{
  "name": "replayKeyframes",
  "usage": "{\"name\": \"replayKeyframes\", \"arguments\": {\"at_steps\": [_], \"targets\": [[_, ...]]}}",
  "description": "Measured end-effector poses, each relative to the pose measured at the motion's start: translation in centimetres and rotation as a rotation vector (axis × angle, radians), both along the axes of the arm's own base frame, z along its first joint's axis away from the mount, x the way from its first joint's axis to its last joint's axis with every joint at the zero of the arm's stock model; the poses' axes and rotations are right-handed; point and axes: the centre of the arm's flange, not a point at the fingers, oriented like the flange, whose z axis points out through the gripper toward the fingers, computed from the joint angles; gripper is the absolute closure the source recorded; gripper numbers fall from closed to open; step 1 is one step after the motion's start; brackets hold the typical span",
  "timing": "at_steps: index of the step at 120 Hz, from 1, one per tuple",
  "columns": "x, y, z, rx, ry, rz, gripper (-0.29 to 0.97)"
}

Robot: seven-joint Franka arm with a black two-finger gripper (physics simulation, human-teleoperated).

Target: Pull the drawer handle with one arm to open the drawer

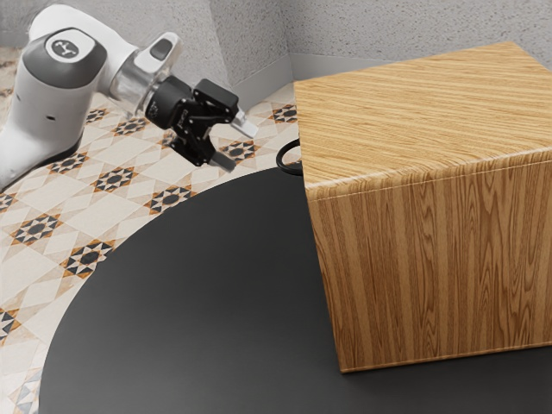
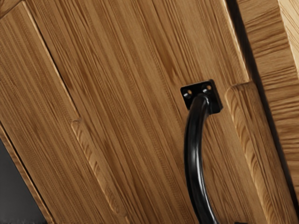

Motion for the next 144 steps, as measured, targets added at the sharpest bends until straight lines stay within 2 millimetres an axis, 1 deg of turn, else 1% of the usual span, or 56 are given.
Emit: {"name": "replayKeyframes", "arguments": {"at_steps": [7,13,22,34,50,56,66,97,106,125,135,144], "targets": [[0.5,-1.0,-1.0,0.006,0.014,-0.012,0.0],[0.7,-1.7,-1.4,0.013,0.02,-0.02,0.0],[1.0,-2.3,-1.8,0.02,0.025,-0.023,0.0],[1.5,-2.7,-3.3,0.026,0.044,-0.02,0.0],[2.1,-4.6,-3.7,0.039,0.042,-0.033,0.0],[2.2,-4.7,-3.9,0.043,0.043,-0.031,0.0],[2.0,-3.9,-3.8,0.057,0.043,-0.014,0.0],[0.9,0.6,-3.9,0.081,0.05,0.032,0.0],[0.6,1.4,-4.0,0.094,0.056,0.033,0.0],[-0.6,3.9,-4.0,0.108,0.071,0.041,0.0],[-1.0,4.4,-4.0,0.117,0.077,0.034,0.01],[-1.0,3.9,-4.0,0.127,0.082,0.017,0.01]]}}
